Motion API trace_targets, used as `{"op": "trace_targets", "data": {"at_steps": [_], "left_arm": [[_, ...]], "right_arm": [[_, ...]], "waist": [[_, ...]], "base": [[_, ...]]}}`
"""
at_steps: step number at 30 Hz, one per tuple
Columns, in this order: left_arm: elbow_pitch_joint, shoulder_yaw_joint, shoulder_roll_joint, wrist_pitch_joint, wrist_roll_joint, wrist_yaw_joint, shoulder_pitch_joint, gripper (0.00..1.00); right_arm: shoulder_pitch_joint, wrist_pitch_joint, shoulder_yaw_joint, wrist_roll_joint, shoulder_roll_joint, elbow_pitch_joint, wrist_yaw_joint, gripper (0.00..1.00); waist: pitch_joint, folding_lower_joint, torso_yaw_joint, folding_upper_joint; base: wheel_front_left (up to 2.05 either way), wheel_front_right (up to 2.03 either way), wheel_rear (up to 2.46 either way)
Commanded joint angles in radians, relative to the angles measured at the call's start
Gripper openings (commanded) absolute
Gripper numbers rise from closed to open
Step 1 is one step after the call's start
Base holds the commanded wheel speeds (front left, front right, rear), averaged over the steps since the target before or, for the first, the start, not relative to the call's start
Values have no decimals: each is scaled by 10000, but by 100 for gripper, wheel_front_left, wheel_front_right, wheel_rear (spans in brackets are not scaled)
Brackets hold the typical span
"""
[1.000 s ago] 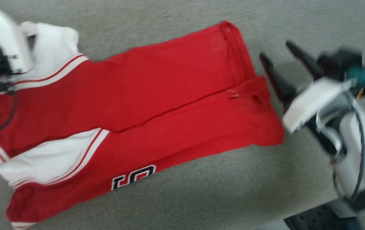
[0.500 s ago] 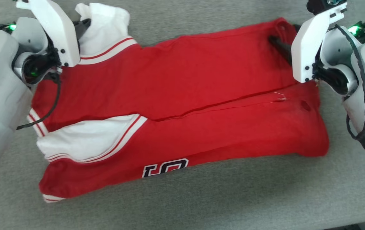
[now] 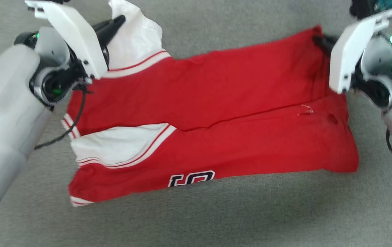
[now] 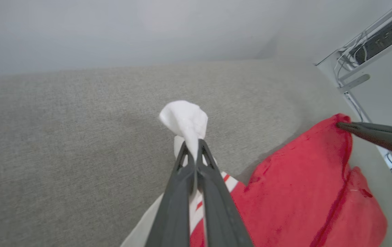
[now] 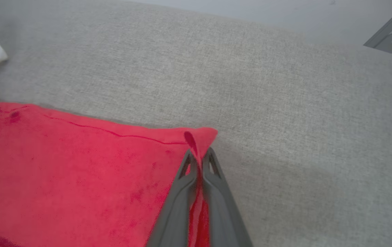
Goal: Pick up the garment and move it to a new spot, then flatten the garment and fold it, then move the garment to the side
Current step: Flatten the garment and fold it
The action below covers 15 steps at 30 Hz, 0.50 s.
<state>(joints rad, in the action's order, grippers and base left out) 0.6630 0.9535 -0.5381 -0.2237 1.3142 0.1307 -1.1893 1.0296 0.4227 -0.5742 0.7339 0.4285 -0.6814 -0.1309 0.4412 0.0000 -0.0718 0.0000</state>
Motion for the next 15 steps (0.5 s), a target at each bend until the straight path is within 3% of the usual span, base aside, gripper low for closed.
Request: {"op": "trace_targets", "data": {"at_steps": [1, 8, 15], "left_arm": [[-375, 18, -151, 180, 166, -10, 272, 0], [-3107, 438, -1556, 1153, 521, -9, 2163, 0], [-5300, 438, -3065, 3004, 1011, -8, 4816, 0]], "right_arm": [[-302, -103, -73, 150, 186, 203, 4, 0], [-2110, -315, -220, 681, 1206, 1808, 4, 0], [-4448, -231, 645, 870, 2193, 3616, 2, 0]], "waist": [[-441, 0, 298, 0], [-1337, 0, 786, 0], [-1753, 0, 1187, 0]], "base": [[0, 0, 0], [0, 0, 0], [0, 0, 0]]}}
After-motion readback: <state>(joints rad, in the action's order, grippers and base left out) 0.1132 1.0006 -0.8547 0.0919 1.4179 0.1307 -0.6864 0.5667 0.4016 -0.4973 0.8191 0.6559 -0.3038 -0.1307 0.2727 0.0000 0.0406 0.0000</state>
